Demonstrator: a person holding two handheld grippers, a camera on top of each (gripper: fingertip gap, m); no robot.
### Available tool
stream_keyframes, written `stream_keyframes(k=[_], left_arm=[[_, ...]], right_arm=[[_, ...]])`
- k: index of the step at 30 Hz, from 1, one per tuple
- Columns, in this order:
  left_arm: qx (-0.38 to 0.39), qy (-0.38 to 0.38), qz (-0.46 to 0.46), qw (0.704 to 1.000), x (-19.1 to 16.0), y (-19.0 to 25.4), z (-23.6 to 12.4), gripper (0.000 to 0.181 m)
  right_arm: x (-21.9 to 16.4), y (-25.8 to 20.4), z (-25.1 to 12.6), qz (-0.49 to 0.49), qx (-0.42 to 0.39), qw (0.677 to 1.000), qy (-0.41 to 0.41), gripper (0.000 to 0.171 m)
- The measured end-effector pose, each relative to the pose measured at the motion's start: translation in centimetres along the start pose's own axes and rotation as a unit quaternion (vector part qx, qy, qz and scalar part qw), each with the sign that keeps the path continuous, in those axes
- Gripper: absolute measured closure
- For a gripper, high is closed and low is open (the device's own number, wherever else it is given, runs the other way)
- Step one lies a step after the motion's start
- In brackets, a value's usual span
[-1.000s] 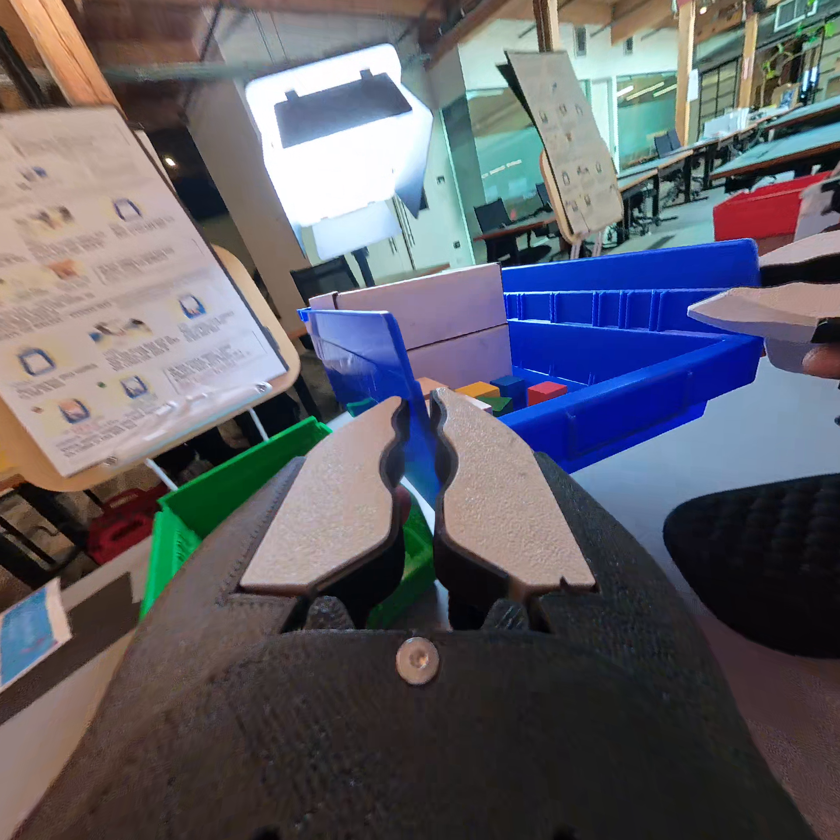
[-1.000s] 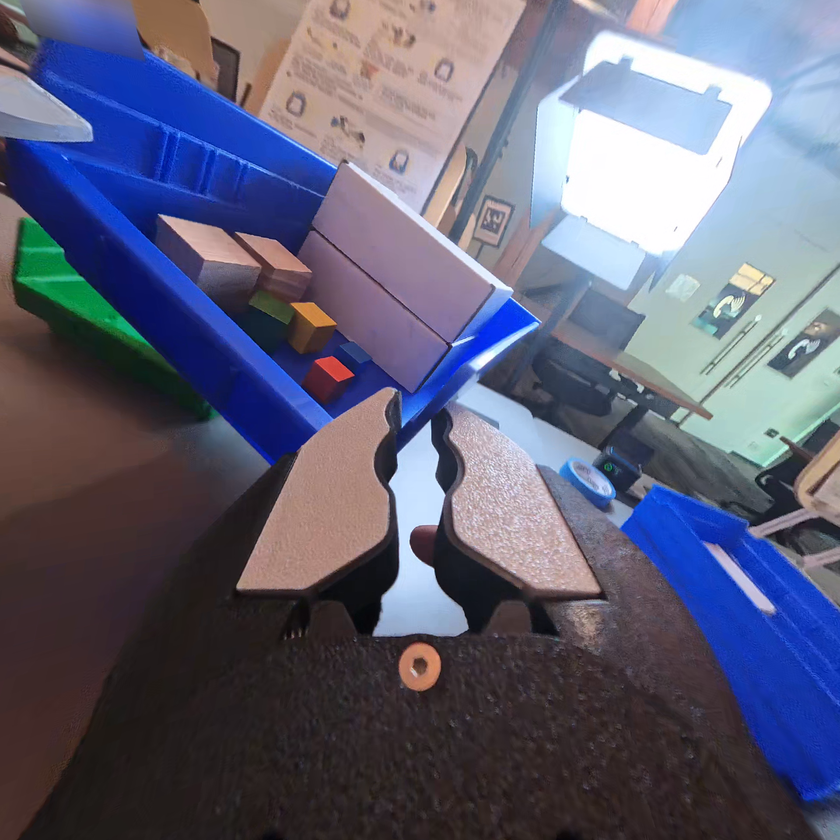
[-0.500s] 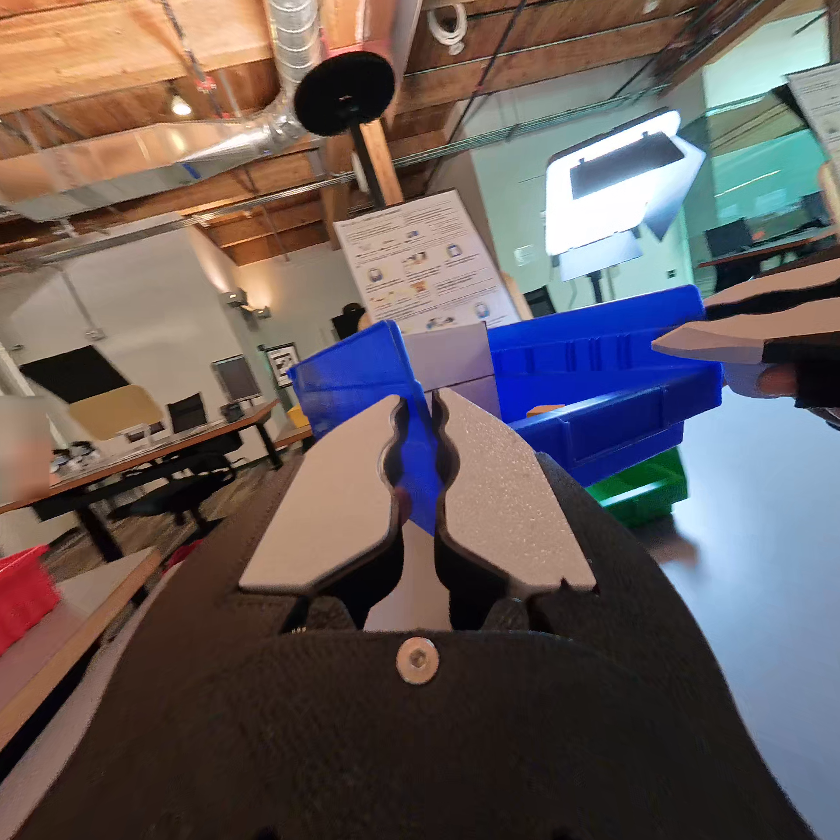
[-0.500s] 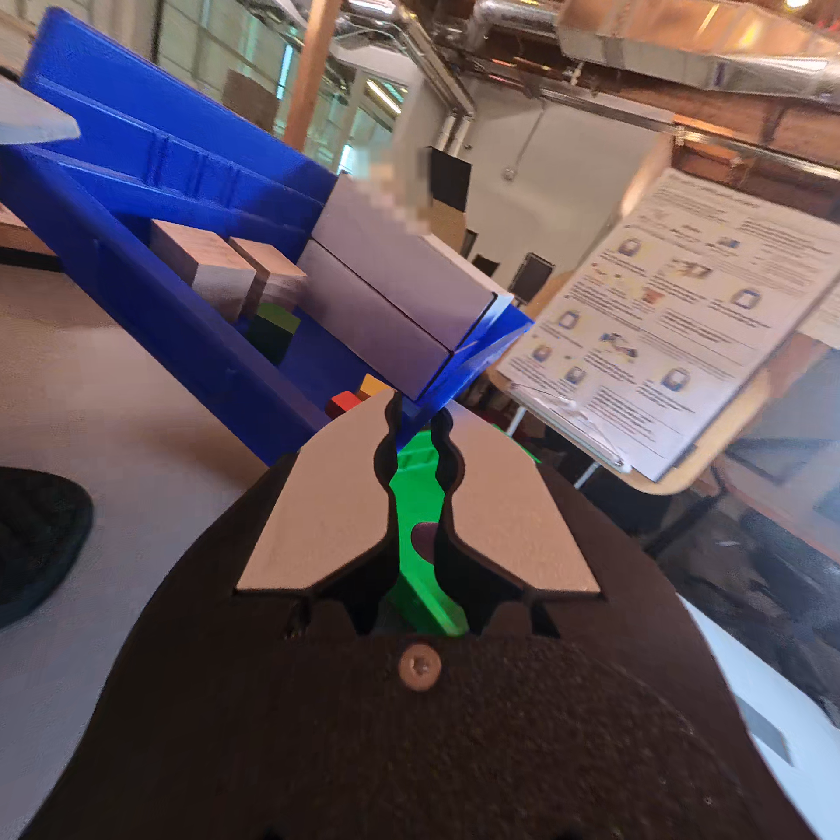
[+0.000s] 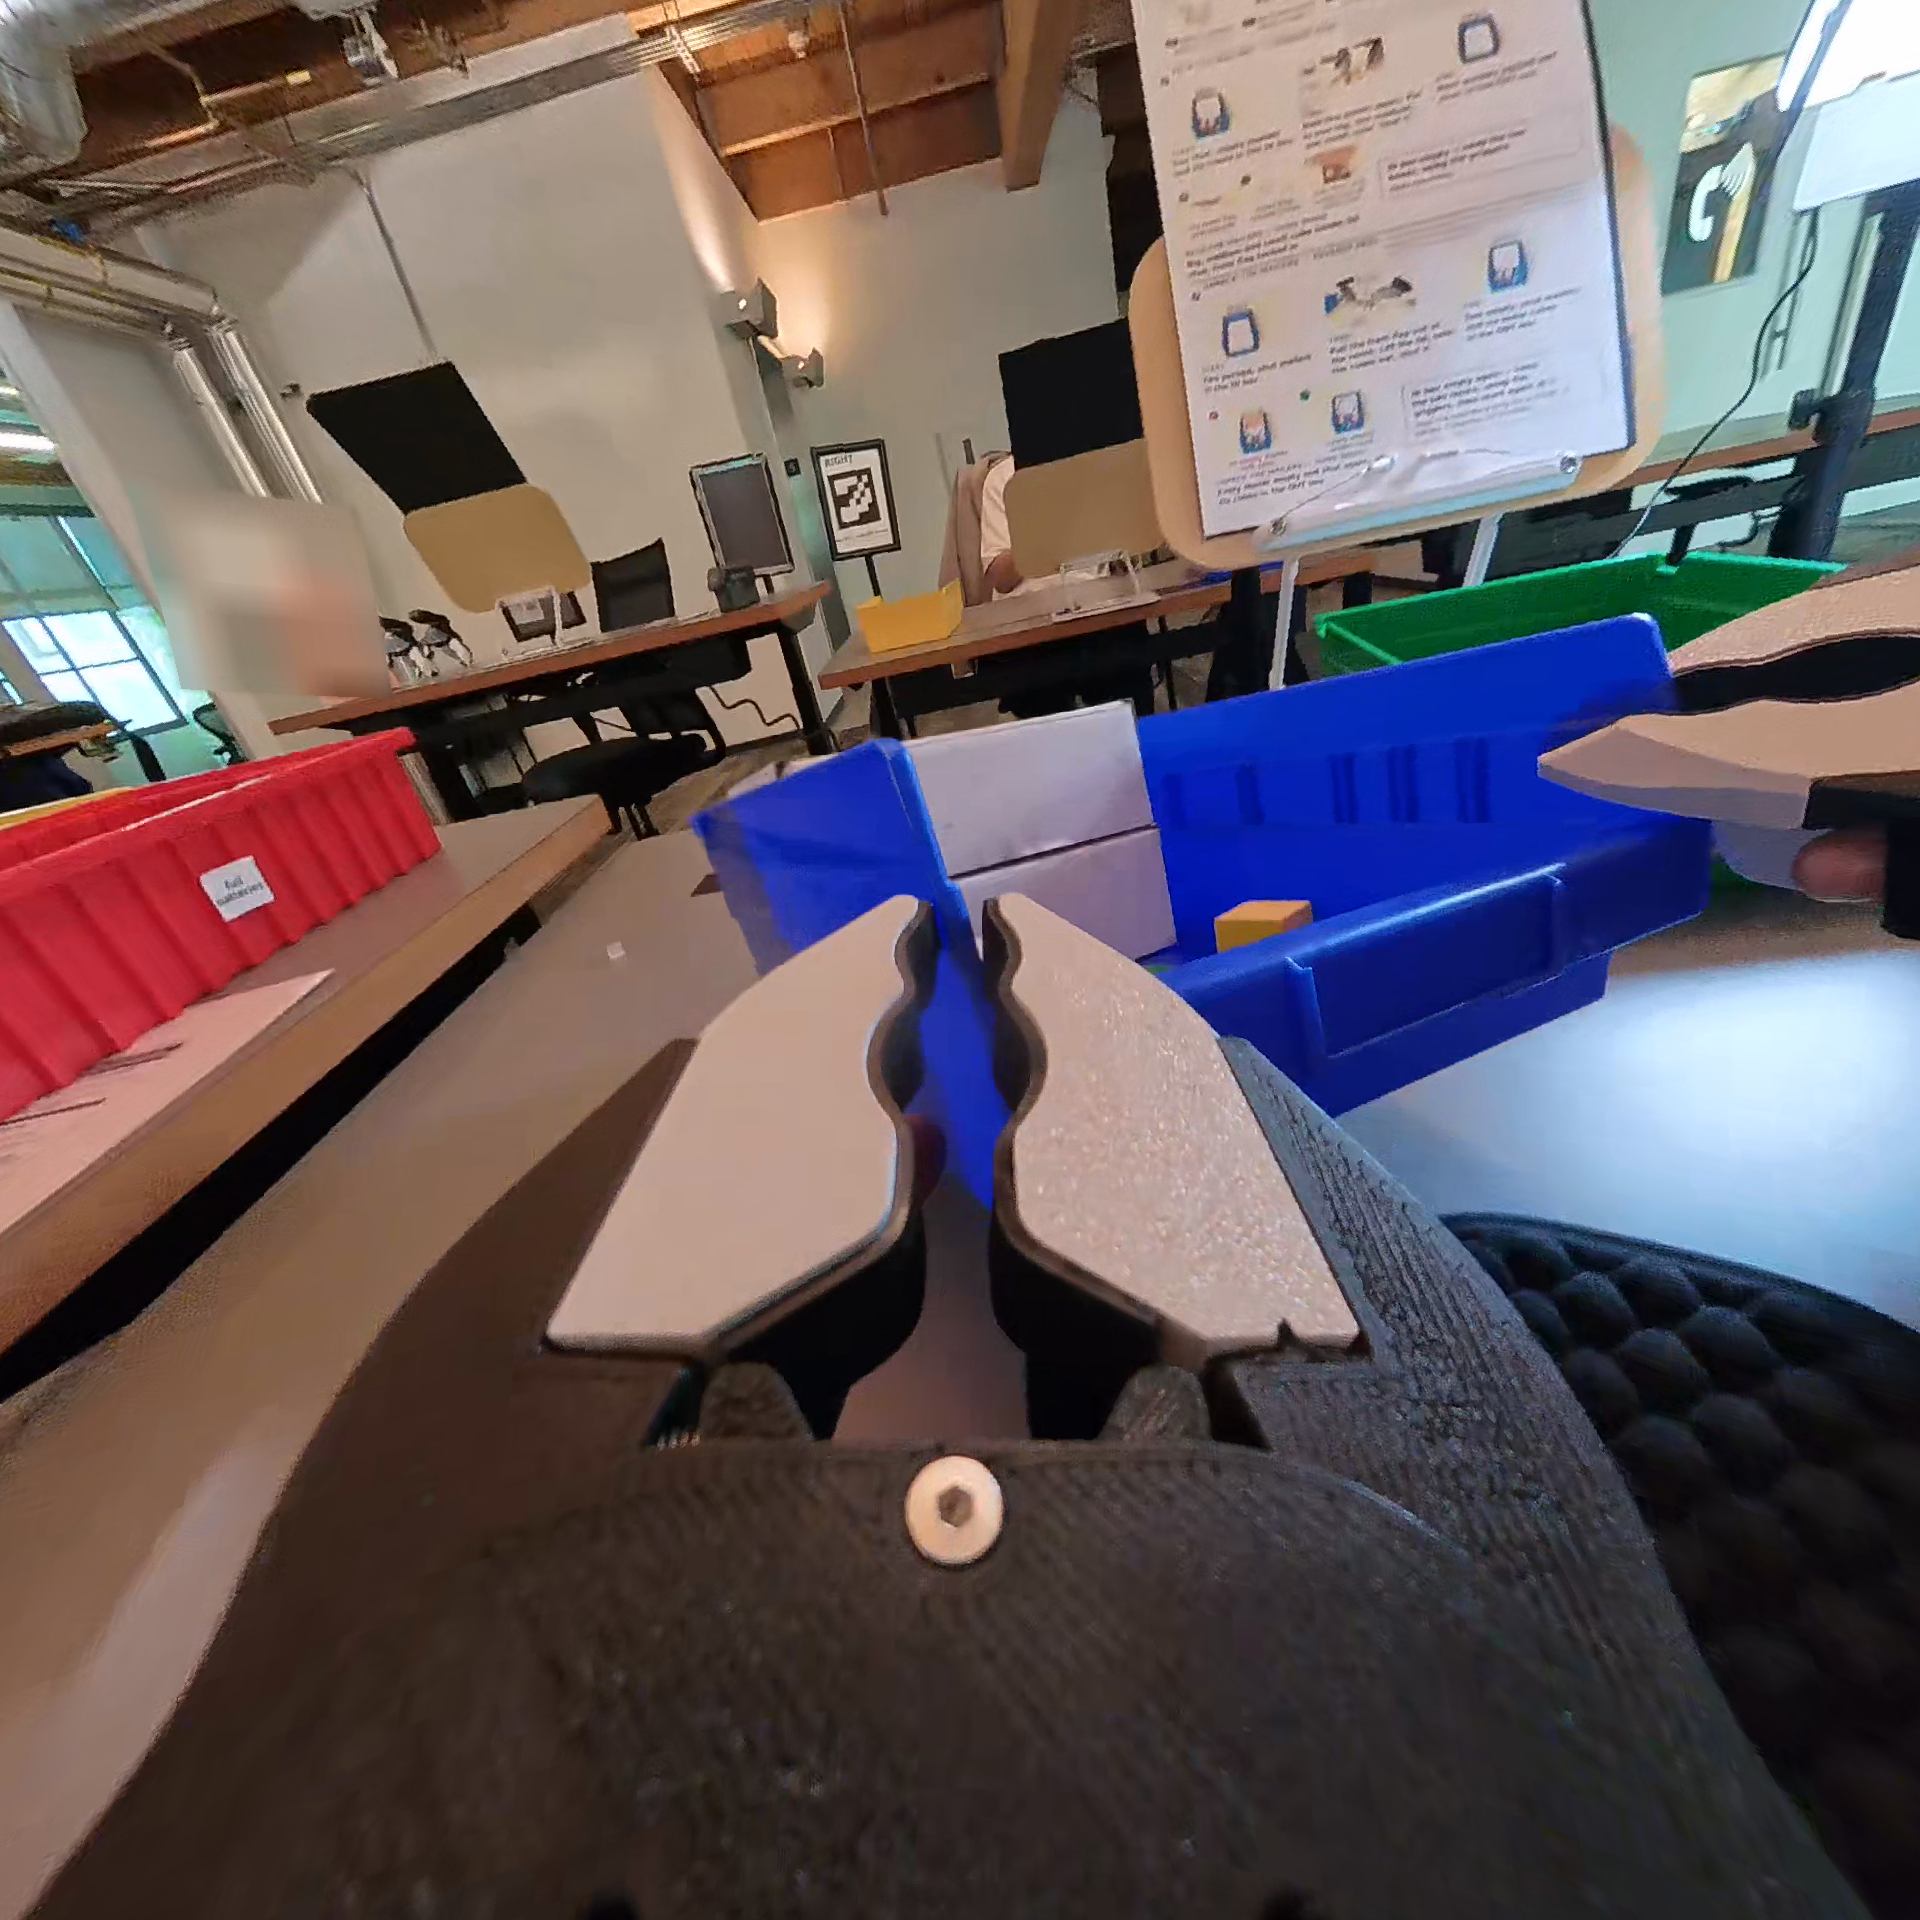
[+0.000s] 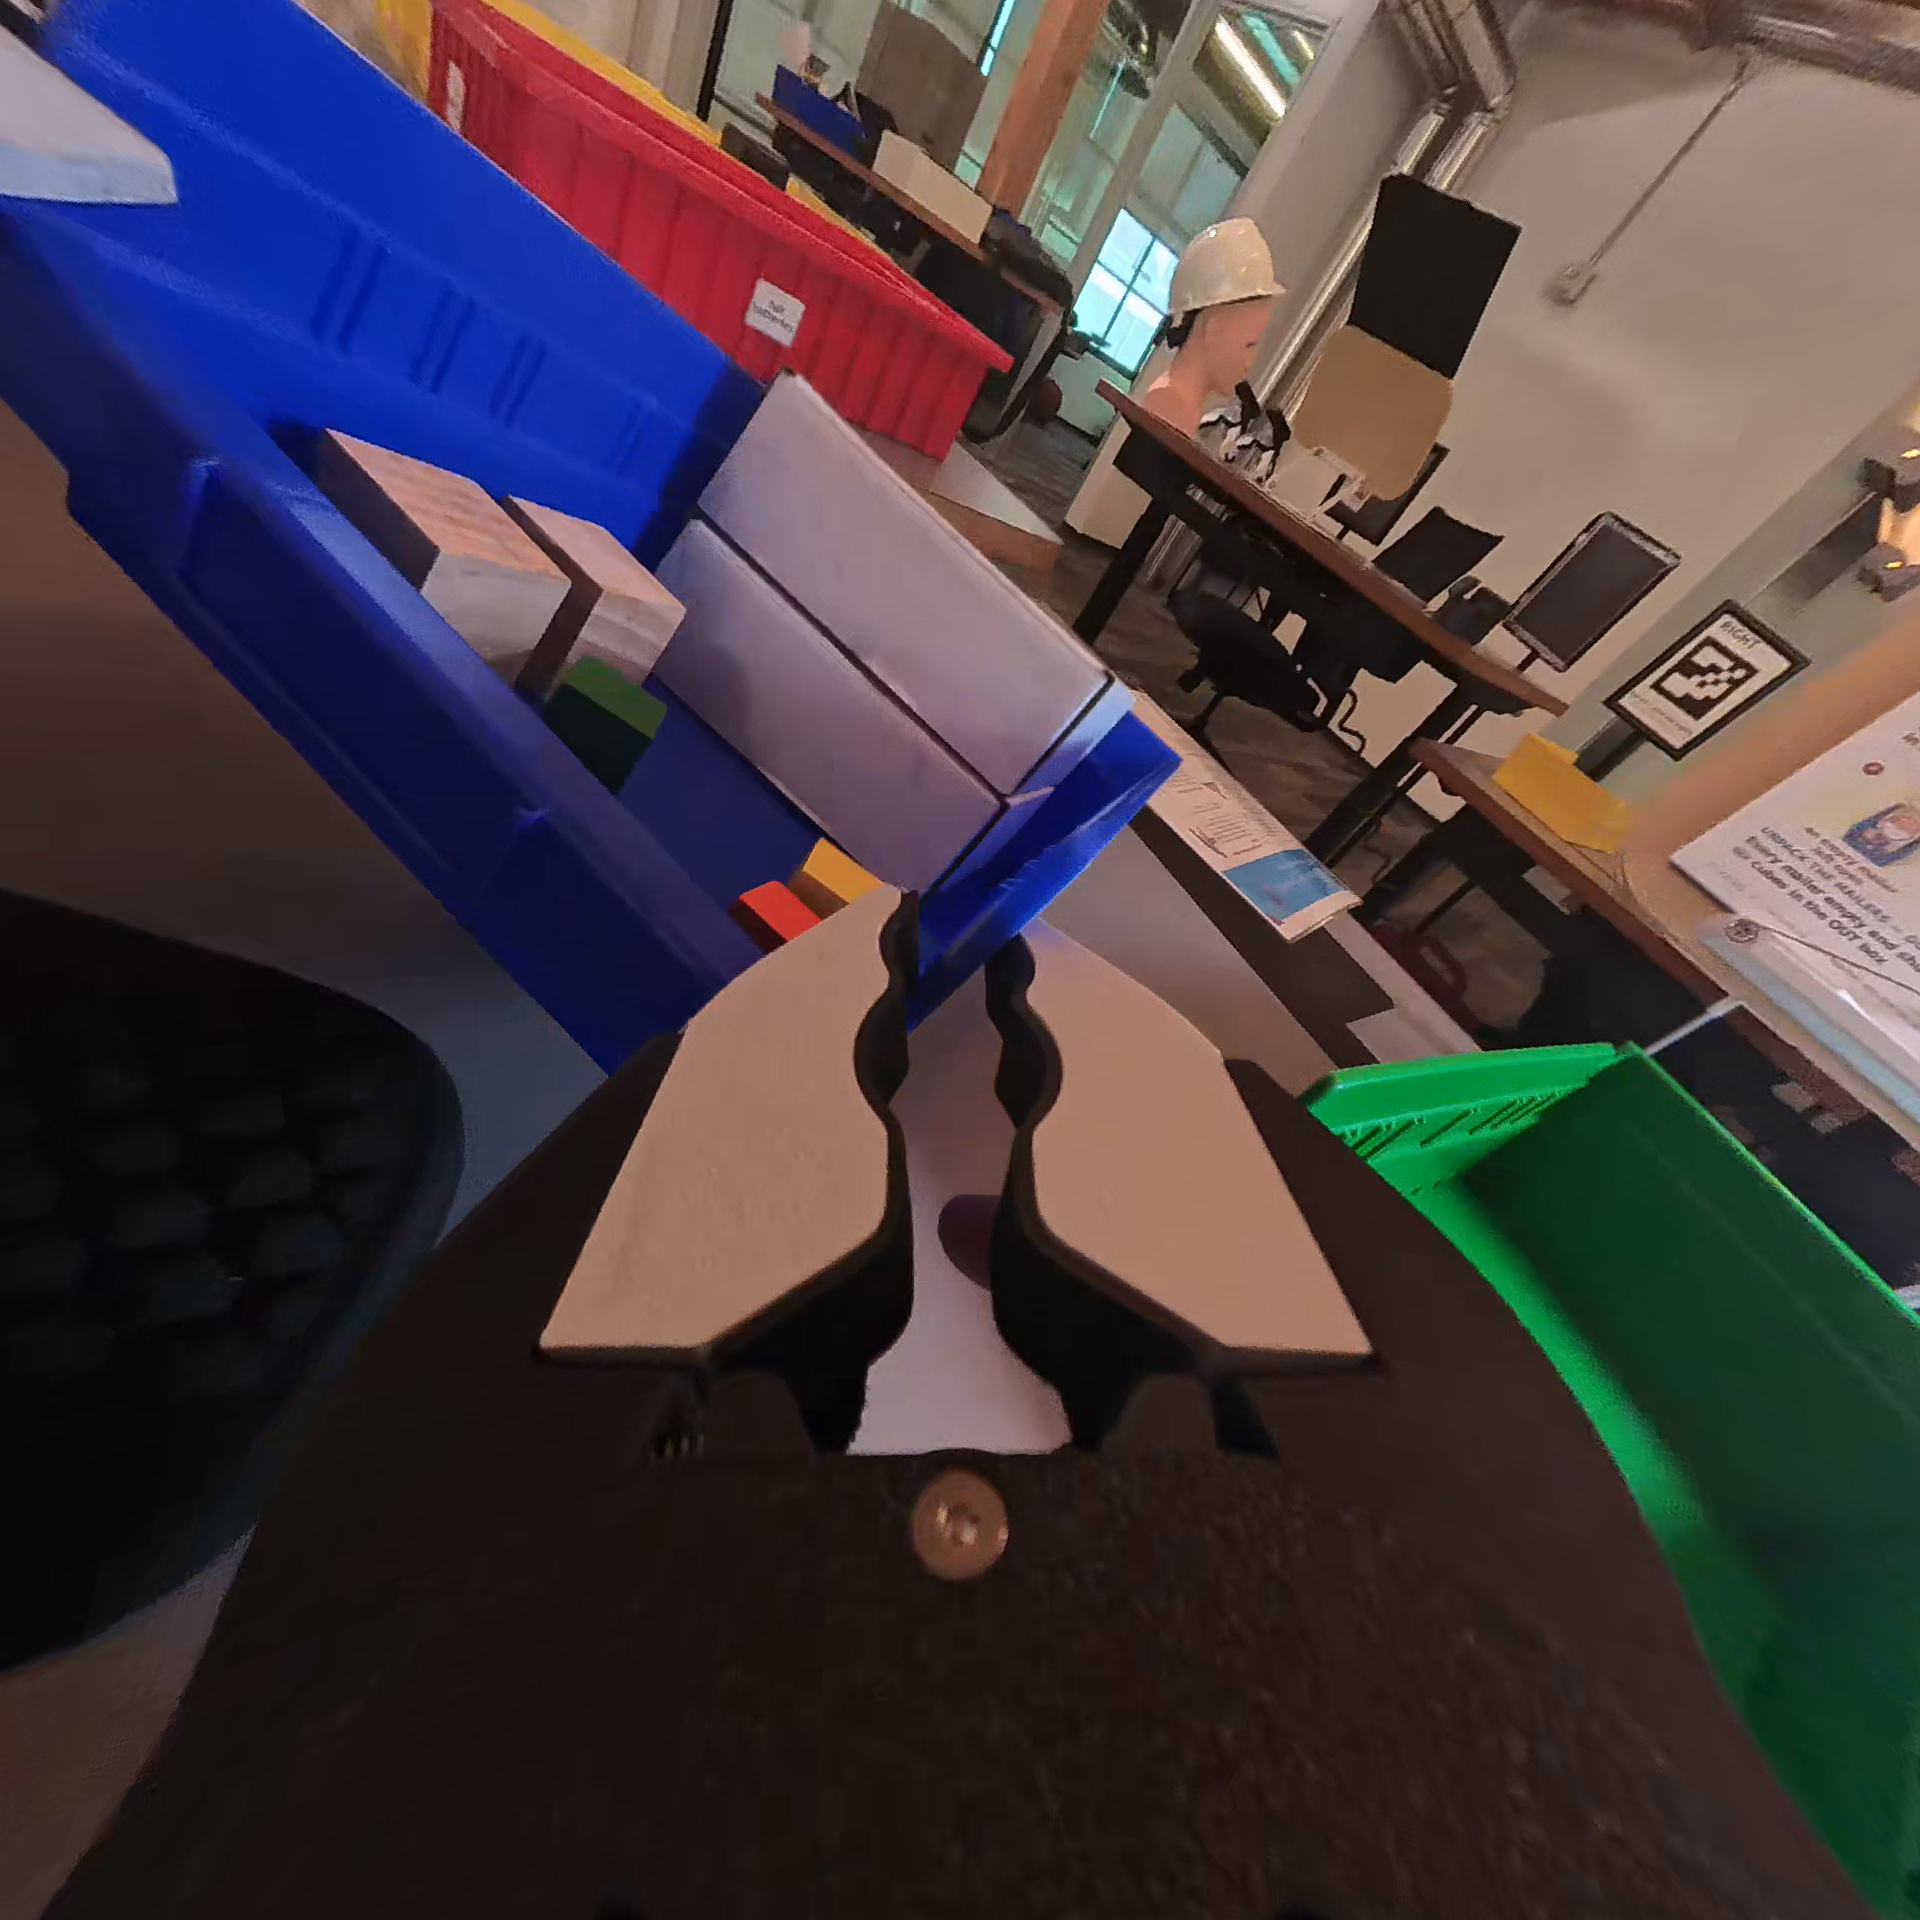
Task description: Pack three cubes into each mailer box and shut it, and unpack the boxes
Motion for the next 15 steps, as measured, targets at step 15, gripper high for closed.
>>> stream_keyframes(k=[15], left_arm=[[-0.077,-0.137,-0.026,0.987,-5.3,3.6,5.1,0.171]], right_arm=[[-4.2,4.5,1.3,0.008,-0.005,0.991,-0.13,0.145]])
Point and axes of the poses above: each gripper's, where its closed fingertips meet, z out along the fingers, x out of its top, y = z × x across the jaws, the point moved 5 cm from there along -z, back along the fingers, and after that the axes turned 7 degrees about z, right-handed, at the moved point
